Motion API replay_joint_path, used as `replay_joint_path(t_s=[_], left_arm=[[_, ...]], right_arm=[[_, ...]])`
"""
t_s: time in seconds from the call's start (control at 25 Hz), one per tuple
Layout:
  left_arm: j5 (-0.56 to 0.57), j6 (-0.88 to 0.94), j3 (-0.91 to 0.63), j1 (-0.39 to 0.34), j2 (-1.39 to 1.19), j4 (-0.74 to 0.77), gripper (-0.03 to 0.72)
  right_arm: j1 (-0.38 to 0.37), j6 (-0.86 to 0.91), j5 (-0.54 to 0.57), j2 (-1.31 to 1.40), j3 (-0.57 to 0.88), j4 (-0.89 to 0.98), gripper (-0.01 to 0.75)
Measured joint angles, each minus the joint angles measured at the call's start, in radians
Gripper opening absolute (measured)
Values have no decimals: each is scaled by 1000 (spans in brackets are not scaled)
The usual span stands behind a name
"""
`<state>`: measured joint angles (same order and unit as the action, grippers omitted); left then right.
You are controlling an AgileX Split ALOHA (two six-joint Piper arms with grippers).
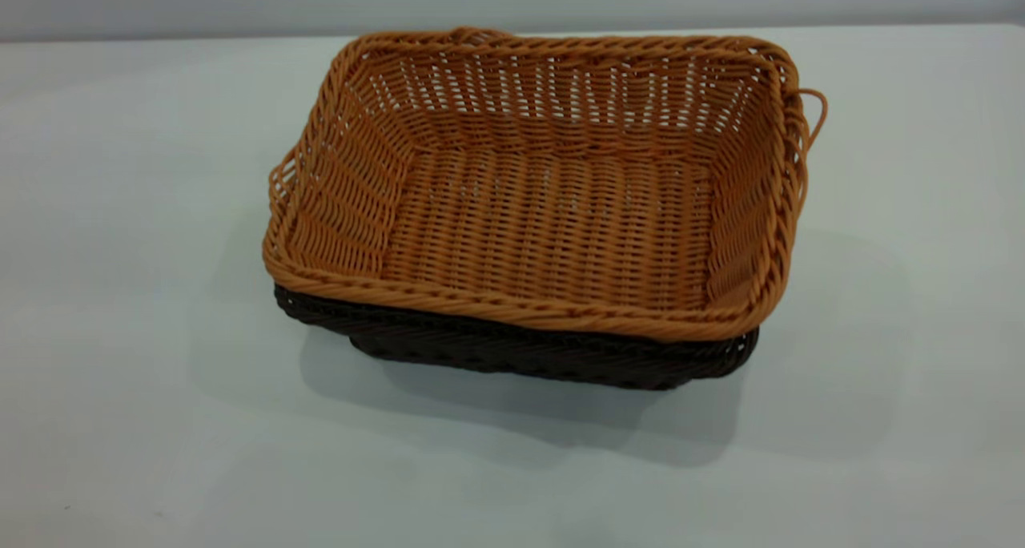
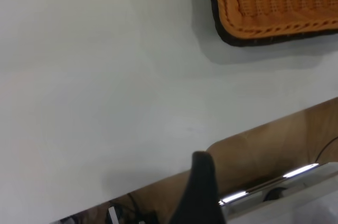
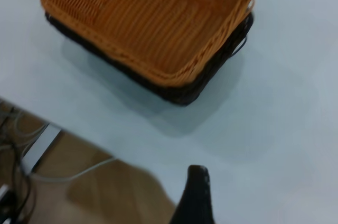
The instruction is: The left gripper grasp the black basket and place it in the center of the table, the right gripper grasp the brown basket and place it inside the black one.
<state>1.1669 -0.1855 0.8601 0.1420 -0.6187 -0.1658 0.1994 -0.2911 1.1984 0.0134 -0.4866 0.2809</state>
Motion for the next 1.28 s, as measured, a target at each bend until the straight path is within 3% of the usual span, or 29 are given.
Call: replay_joint_path(t_s=[0.52,0.76,1.28], left_arm=[[-19,0,-241,0,351,53,584],[-48,93,-354,0,458,77,584],[-49,128,-373,0,497,80,584]], right_arm=[[0,29,-28,-30,13,-7,592],[0,29,-31,-30,14,-6,592],[0,29,-34,-30,14,-6,592]])
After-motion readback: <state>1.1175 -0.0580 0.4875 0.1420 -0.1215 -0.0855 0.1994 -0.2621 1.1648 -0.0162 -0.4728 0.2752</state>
